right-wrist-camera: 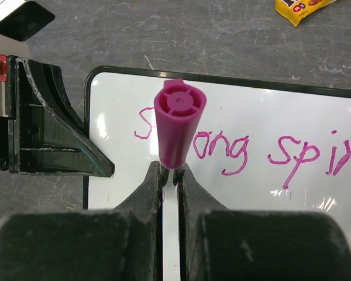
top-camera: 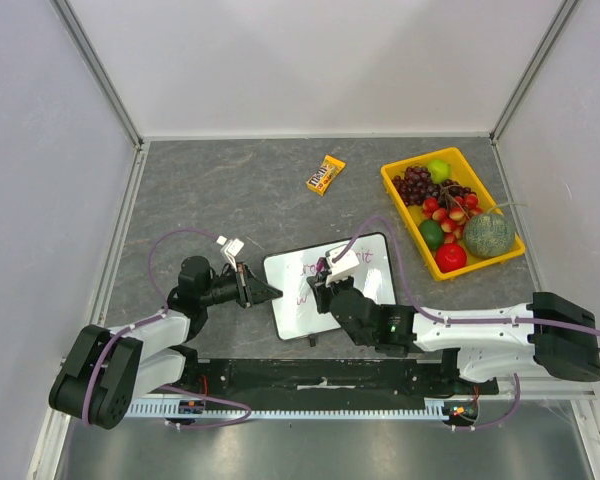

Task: Write a sentence on the whiteboard
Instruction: Write on the whiteboard marker without the cap.

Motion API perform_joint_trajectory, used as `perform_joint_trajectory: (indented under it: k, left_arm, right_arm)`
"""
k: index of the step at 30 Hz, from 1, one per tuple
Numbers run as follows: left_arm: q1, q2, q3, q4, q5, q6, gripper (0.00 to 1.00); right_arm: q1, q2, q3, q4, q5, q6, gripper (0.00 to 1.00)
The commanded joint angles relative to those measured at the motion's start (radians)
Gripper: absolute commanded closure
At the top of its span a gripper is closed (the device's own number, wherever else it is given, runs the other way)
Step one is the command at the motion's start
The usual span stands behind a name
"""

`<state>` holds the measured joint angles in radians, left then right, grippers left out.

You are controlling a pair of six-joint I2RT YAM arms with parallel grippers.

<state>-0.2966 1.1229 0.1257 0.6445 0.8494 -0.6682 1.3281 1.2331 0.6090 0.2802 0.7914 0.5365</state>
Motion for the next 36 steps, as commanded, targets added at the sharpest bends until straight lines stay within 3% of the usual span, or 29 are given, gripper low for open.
perform_joint_trajectory:
  k: [1, 13, 36]
  left_arm:
    - [0.004, -0.005, -0.015, -0.055, -0.055, 0.041, 0.98]
    - [0.004, -0.005, -0.015, -0.059, -0.055, 0.041, 0.98]
    - [0.004, -0.003, -0.014, -0.057, -0.056, 0.041, 0.98]
  right_arm:
    - [-0.009, -0.009, 0.049, -0.004, 0.032, -0.029, 1.00]
    - [-0.009, -0.106, 0.017, -0.033, 0.000, -0.015, 1.00]
    - [-0.020, -0.034, -0.046, -0.016, -0.003, 0.046, 1.00]
